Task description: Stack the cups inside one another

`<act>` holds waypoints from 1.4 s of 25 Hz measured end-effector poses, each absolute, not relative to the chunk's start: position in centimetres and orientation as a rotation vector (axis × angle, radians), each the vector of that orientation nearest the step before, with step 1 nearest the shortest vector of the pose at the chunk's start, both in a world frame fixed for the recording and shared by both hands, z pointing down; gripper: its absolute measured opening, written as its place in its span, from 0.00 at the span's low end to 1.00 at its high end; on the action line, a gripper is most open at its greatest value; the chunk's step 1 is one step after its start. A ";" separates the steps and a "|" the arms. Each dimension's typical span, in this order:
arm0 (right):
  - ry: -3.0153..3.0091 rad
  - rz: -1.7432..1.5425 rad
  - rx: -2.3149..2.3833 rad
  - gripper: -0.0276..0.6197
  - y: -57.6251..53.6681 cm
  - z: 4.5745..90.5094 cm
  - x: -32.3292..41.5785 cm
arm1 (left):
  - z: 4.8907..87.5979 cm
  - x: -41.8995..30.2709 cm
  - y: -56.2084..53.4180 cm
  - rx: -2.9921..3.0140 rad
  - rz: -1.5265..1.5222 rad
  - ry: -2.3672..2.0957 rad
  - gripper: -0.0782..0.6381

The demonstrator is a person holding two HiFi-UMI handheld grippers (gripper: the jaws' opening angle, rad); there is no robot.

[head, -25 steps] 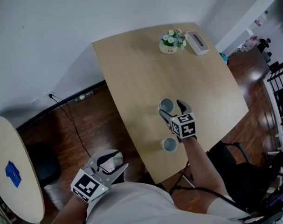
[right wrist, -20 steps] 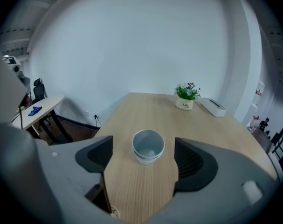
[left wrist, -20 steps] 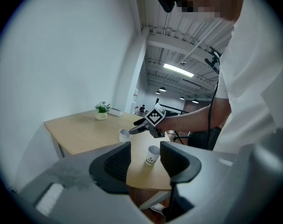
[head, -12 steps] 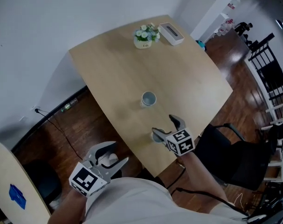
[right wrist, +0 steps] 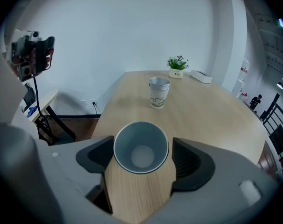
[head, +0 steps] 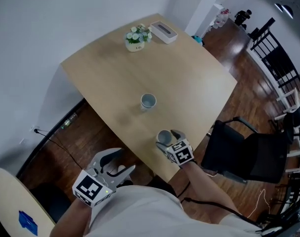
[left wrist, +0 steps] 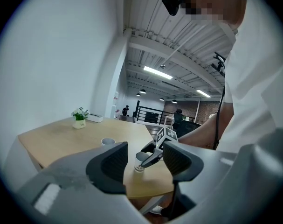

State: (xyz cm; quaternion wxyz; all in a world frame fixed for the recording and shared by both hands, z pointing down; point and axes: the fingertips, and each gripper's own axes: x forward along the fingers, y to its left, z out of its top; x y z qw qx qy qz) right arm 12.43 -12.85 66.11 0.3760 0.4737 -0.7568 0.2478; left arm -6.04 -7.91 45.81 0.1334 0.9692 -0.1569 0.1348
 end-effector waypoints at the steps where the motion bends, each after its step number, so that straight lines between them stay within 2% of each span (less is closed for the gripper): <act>1: -1.936 0.636 1.222 0.61 -12.9 66.1 12.5 | 45.9 -6.2 -7.8 2.809 0.396 -0.454 0.46; 9: -1.978 0.508 1.296 0.60 -15.8 59.6 12.8 | 45.5 -7.5 -8.2 2.811 0.364 -0.484 0.46; 18: -2.110 0.384 1.371 0.60 -24.5 51.8 11.2 | 46.4 -10.1 -8.6 2.795 0.363 -0.551 0.46; 23: -2.133 0.362 1.380 0.60 -28.9 51.6 10.0 | 46.8 -12.5 -9.3 2.742 0.366 -0.649 0.46; 29: -2.100 0.437 1.313 0.61 -30.6 55.9 9.3 | 47.4 -14.7 -9.7 2.704 0.352 -0.731 0.46; 31: -2.113 0.457 1.296 0.67 -30.9 56.2 9.0 | 48.0 -15.3 -9.9 2.693 0.367 -0.742 0.46; 35: -2.151 0.408 1.345 0.68 -30.5 52.8 9.0 | 48.6 -15.8 -10.7 2.697 0.353 -0.737 0.46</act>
